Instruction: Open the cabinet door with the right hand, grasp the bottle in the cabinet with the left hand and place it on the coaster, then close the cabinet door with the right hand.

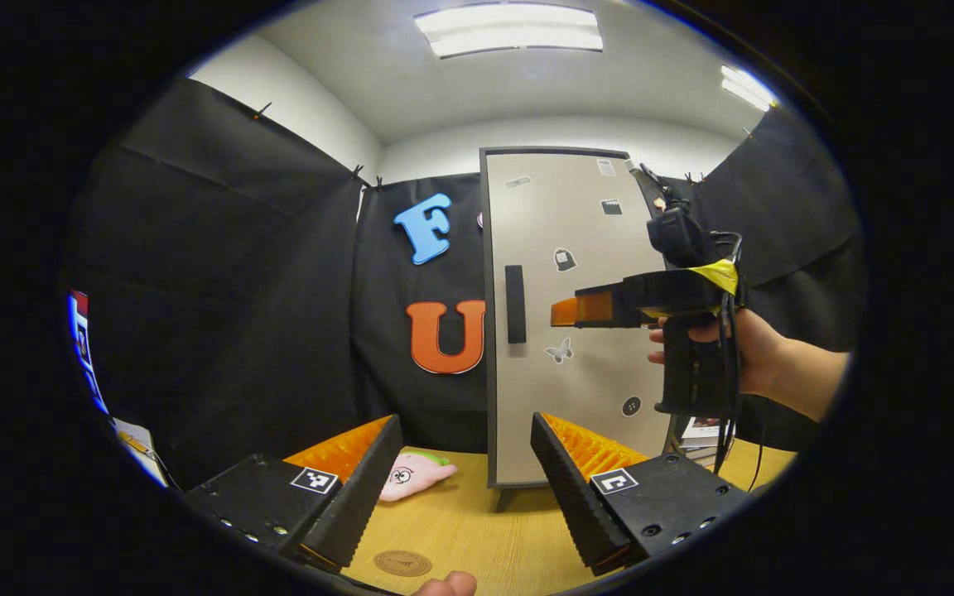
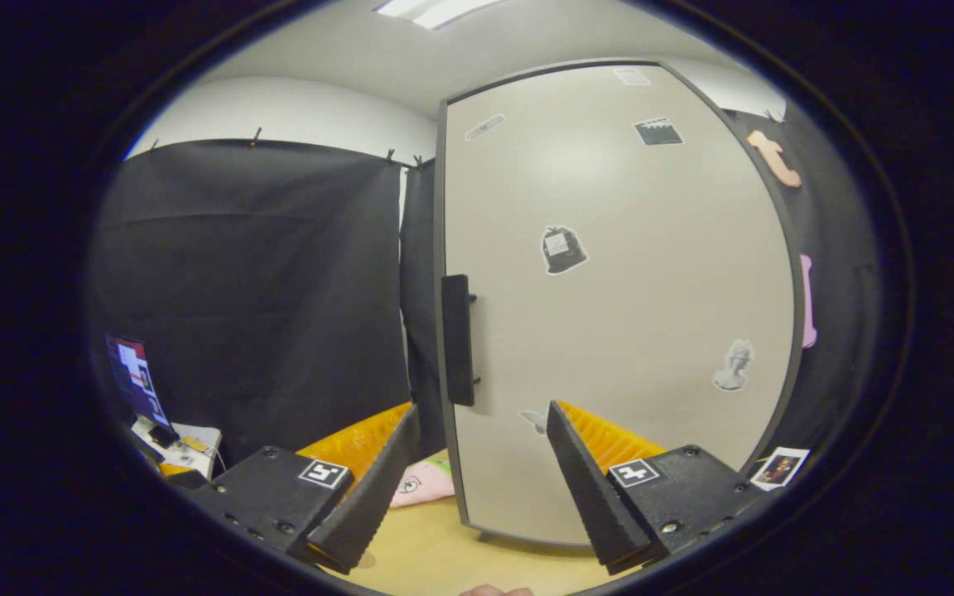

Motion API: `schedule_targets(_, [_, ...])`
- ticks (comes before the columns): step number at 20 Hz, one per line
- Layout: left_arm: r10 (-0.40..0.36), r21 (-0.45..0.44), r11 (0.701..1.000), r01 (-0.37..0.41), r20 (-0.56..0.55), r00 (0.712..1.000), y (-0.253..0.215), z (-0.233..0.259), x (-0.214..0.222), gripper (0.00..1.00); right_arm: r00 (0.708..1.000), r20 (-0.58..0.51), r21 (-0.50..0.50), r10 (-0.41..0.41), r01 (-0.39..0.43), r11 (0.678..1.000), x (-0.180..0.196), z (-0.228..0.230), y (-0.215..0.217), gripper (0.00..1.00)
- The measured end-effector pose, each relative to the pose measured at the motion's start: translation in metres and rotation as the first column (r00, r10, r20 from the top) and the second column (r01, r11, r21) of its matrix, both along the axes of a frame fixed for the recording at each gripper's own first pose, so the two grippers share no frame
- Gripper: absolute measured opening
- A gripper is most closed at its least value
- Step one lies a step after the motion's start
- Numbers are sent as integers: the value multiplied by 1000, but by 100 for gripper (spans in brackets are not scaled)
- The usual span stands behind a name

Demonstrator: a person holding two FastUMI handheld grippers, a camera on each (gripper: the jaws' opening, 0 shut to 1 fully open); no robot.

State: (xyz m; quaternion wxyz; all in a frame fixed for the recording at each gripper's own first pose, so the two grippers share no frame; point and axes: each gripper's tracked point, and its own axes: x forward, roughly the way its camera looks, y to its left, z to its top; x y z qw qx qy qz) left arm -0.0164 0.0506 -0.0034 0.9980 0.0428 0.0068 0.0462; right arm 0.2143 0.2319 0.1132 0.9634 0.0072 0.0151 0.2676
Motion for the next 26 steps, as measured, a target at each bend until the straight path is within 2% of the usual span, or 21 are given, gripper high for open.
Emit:
schedule_targets(5, [18,5,1000,-18,-9,1000,13,-3,-6,95,1000,10,-39,-4,5,999,33,10,25,99])
schedule_targets(8, [24,5,1000,-24,-14,1000,17,-3,-7,95,1000,3,-37,9,-9,999,46,17,42,99])
schedule_targets(14, [44,-1,999,-44,-19,999,28,-6,-8,95,1000,14,-43,-15,16,999,69,26,63,98])
schedule_targets(16, [53,-4,999,-53,-21,998,34,-3,-8,95,1000,10,-43,-13,13,999,74,25,69,90])
schedule_targets(18, [61,-5,998,-61,-23,998,37,-4,-9,95,1000,6,-46,-13,13,999,76,23,75,90])
schedule_targets(20, [71,-7,997,-71,-20,997,40,-3,-9,95,999,13,-58,-37,38,998,81,23,76,81])
schedule_targets(21, [72,-9,997,-73,-22,997,43,-3,-9,95,999,15,-64,-44,45,997,81,22,79,72])
schedule_targets(25, [81,-7,997,-81,-19,997,44,-2,-12,95,996,34,-86,-84,87,992,85,21,79,54])
schedule_targets(26, [81,-6,997,-81,-20,997,45,-2,-12,95,993,40,-76,-107,109,991,89,21,76,53])
